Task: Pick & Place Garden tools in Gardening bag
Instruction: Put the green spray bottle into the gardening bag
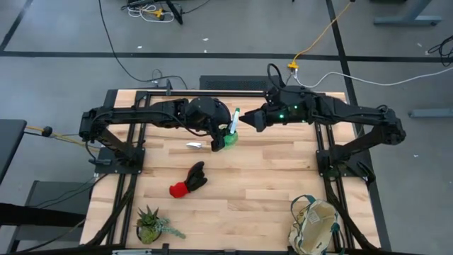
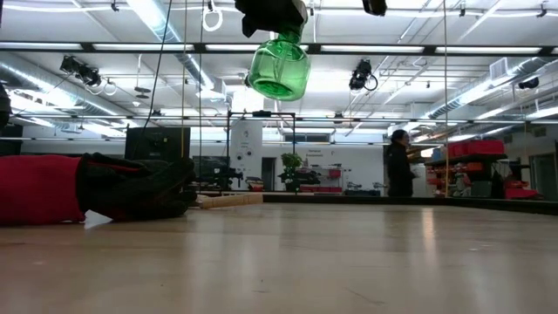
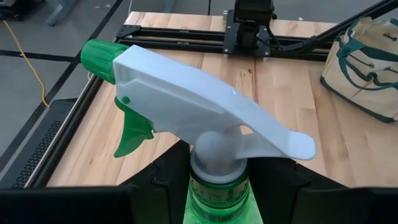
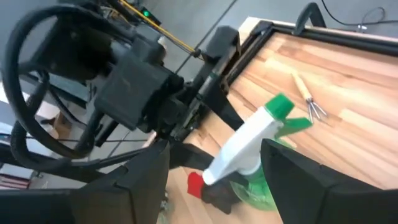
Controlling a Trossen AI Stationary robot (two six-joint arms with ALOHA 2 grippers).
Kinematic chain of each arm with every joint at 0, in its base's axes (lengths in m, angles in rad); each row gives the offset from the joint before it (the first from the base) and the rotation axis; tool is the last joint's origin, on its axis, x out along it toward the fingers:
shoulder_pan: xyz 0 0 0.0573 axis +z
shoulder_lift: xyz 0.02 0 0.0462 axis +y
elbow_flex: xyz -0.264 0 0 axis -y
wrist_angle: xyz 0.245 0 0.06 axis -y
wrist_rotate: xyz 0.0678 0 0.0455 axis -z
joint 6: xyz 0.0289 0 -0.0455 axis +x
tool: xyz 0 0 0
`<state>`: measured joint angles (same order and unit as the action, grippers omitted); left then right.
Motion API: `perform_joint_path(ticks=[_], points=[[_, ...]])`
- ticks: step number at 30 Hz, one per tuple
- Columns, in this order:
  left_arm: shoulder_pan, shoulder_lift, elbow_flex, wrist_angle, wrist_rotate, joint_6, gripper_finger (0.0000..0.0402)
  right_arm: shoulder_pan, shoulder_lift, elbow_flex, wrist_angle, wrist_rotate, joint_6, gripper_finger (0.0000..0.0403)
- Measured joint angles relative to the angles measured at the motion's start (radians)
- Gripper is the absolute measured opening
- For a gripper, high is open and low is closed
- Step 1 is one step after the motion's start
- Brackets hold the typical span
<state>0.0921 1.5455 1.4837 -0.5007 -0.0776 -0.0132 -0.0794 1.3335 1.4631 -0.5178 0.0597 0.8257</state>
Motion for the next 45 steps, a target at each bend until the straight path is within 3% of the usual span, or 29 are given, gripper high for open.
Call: perform_joint_path(ticks=[9, 19, 30, 45], points=[[0.000, 0.000, 0.000, 0.000, 0.000, 0.003, 0.0151, -0.032, 0.001, 0.000, 0.000, -0.050, 0.007, 0.0254], [0.000, 0.000, 0.000, 0.000, -0.007, 0.002, 0.0151, -0.047, 0.002, 0.019, -0.001, -0.102, 0.031, 0.0217], [0.000, 0.000, 0.000, 0.000, -0.008, 0.002, 0.0151, -0.058, 0.001, 0.131, -0.074, -0.090, 0.014, 0.0201], [0.000, 0.000, 0.000, 0.000, -0.028, 0.008, 0.0151, -0.078, 0.003, 0.170, -0.160, -0.048, 0.033, 0.0201]])
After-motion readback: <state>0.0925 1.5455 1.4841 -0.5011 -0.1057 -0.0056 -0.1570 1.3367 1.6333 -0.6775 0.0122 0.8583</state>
